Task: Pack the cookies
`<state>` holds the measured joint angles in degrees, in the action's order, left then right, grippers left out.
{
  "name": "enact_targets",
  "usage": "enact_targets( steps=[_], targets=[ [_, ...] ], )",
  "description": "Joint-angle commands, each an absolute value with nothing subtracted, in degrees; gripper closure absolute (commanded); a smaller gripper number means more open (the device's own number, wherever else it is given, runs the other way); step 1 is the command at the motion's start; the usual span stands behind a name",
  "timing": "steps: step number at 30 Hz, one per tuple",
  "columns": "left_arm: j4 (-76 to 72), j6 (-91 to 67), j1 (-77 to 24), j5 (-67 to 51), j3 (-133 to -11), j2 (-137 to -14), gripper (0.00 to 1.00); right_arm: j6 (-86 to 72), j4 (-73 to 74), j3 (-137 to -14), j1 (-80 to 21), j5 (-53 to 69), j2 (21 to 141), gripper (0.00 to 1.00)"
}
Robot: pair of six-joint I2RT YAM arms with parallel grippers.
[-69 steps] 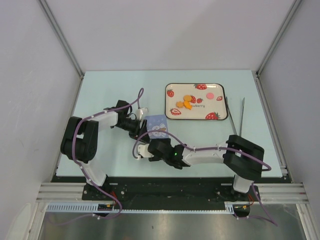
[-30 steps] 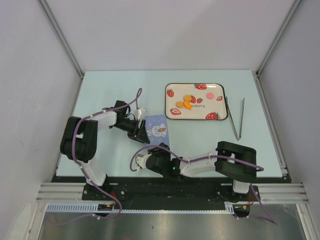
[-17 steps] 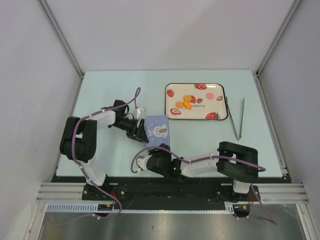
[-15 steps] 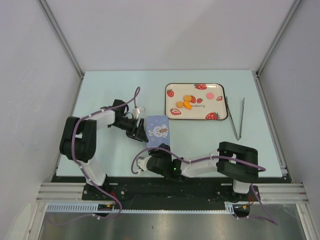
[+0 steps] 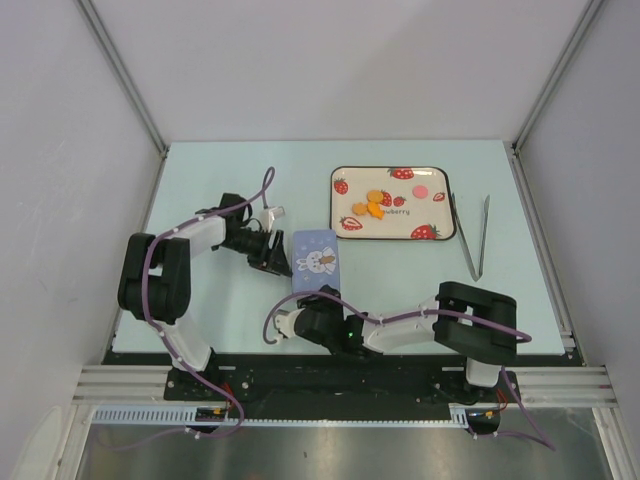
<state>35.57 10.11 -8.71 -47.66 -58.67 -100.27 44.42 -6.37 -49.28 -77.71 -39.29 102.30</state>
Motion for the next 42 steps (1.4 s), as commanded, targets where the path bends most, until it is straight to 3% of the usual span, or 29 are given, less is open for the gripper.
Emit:
enact_targets(
  steps=[1, 13, 17, 20, 26, 42],
  targets=[
    [34.5, 11.3, -8.2, -47.9, -61.1, -99.8, 0.37, 40.9, 2.0, -46.2, -77.1, -28.5, 107.1, 0.64],
    [34.2, 10.7, -8.2, -48.3, -61.6, -100.4, 0.38, 39.2, 4.1, -46.3, -79.3, -28.2, 106.0, 0.8],
    [34.2, 10.7, -8.2, -48.6, -61.3, -99.8, 0.38, 38.3, 5.4, -46.8, -78.8, -27.8, 105.7, 0.6],
    [34.4, 10.6, -8.2, -48.8, -61.3, -99.1, 0.38, 36.8, 7.2, -48.2, -78.5, -27.2, 104.6, 0.52],
    [33.8, 9.1, -8.2, -49.5, -62.8, -97.6, 0.37, 34.9, 9.0, -49.5, -76.8, -26.2, 102.4, 0.43],
    [34.2, 8.3, -8.2, -50.6, -65.9, -98.3, 0.38, 28.6, 18.4, -57.8, -70.2, -17.1, 91.9, 0.34]
  ],
)
